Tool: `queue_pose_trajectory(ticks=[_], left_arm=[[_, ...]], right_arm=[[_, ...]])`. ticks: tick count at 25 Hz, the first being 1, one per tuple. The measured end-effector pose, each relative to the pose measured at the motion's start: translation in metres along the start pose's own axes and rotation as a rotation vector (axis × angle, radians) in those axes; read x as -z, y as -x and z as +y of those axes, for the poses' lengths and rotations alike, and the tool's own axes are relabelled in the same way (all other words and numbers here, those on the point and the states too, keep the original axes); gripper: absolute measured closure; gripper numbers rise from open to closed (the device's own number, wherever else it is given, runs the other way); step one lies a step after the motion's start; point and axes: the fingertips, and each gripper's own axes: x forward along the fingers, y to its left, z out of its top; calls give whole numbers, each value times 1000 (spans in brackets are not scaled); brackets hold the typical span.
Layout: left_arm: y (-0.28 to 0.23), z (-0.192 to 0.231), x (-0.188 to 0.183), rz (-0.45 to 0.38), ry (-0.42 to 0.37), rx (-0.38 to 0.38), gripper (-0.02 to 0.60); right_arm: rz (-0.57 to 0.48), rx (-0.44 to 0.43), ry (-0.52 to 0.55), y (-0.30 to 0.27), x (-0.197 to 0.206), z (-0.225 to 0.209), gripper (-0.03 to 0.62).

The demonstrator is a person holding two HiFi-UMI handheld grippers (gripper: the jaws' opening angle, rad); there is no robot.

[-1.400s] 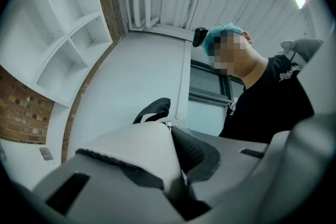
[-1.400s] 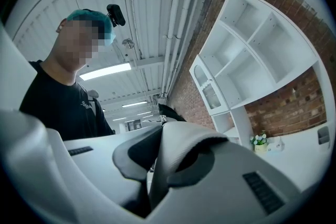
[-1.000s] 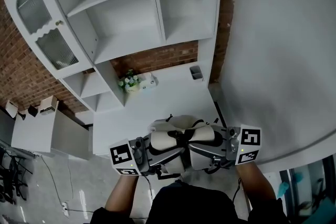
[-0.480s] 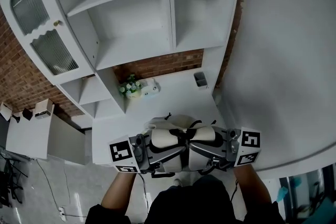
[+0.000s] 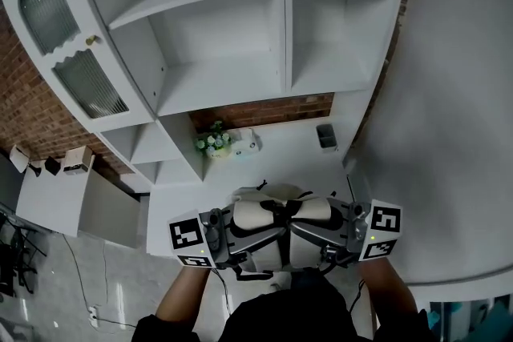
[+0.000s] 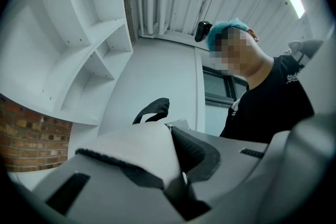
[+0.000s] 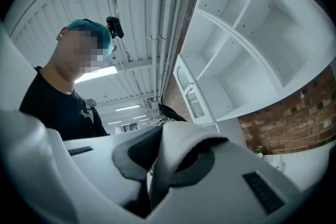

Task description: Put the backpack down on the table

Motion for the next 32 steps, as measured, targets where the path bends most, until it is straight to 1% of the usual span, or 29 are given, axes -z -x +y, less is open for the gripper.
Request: queue_pose_trajectory(ticks=[7, 11, 17, 24, 32], left_arm=[[-9, 48, 0, -6, 0, -62, 526], [-12, 78, 7, 7, 3, -97, 526], [-22, 127, 2, 33, -10, -96, 526], [-32, 177, -18, 33, -25, -90, 526], [-45, 209, -32, 41, -60, -51, 528]], right_arm=[[53, -68, 27, 3, -4, -44, 545], [66, -74, 46, 5, -4, -77, 545], [51, -64, 38, 5, -22, -129, 545], [31, -60, 37, 3, -48, -172, 545], [21, -49, 47, 7, -71, -205, 545]])
